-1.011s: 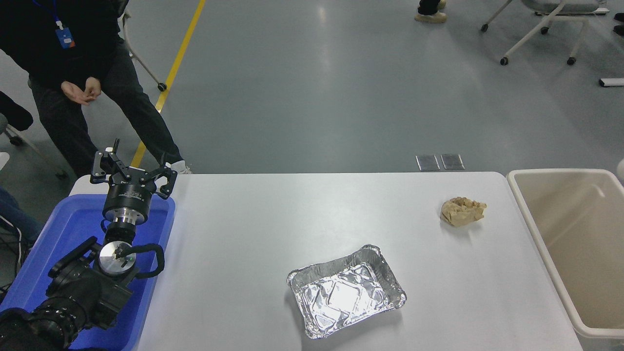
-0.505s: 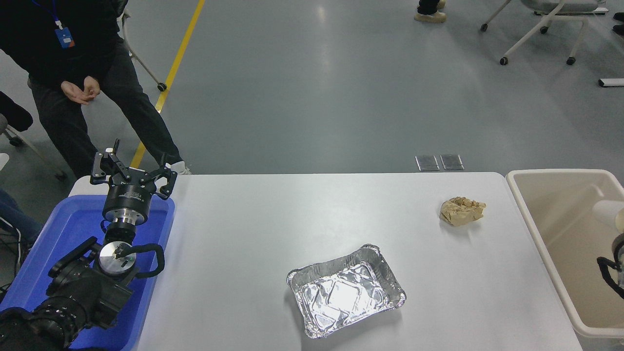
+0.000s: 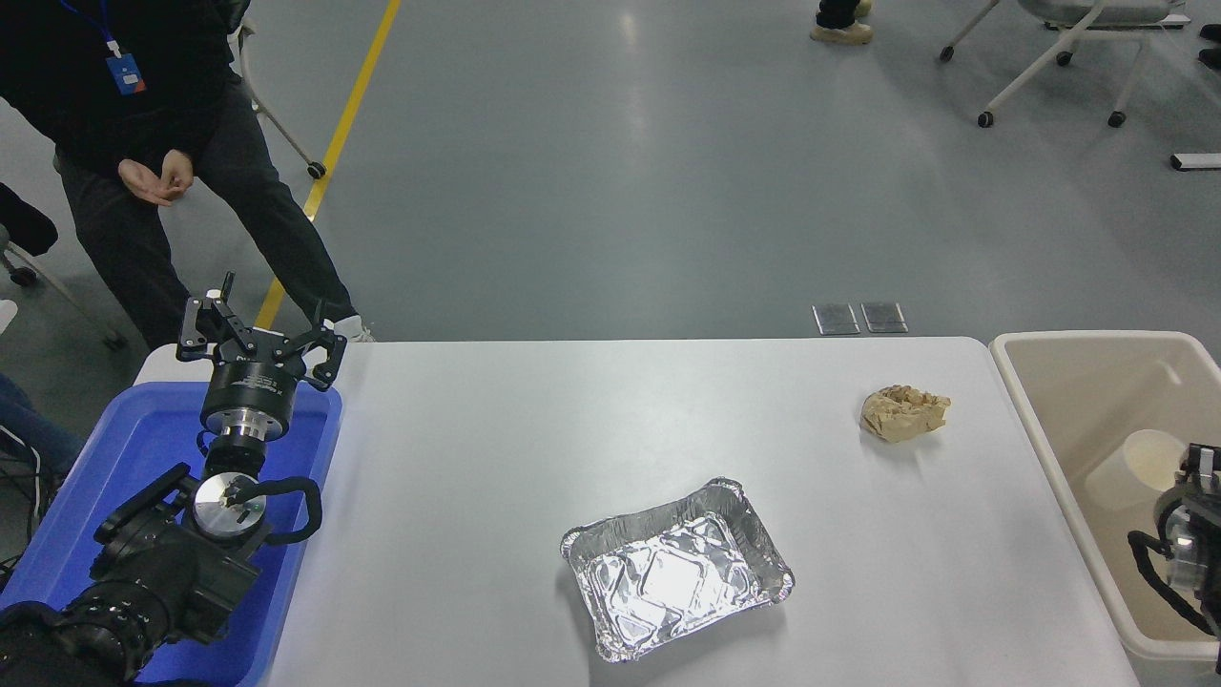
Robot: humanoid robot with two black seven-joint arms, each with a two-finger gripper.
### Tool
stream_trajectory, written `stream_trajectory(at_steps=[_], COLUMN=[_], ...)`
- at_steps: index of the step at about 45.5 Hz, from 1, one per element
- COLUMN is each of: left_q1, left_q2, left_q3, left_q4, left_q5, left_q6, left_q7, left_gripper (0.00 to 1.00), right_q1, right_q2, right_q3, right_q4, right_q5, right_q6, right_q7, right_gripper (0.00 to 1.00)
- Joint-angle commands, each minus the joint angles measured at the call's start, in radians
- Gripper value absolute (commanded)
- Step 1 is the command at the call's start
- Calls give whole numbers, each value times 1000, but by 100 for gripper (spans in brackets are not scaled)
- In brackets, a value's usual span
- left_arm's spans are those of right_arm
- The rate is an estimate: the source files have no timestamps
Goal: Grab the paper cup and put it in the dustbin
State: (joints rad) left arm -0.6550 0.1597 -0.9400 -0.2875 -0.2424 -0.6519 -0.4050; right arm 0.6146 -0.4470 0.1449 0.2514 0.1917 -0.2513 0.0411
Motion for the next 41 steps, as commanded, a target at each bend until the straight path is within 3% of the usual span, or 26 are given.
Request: stream_trajectory(at_steps=[1, 17, 41], left_q1=[0, 0, 0], left_q2=[1, 1, 1], left_q3=[1, 1, 0], left_q4=[-1, -1, -1], left_q5=[0, 0, 0], left_q6=[0, 0, 0], left_q7=[0, 0, 0], left_gripper=[99, 99, 99], right_q1=[-1, 10, 103], right_q2=[2, -5, -19], right_q3=[-1, 70, 73], right_q4=[12, 11, 17], right_q5=[-3, -3, -32], right_q6=[58, 302, 302], right_q7=[8, 13, 13], right_gripper=[100, 100, 100])
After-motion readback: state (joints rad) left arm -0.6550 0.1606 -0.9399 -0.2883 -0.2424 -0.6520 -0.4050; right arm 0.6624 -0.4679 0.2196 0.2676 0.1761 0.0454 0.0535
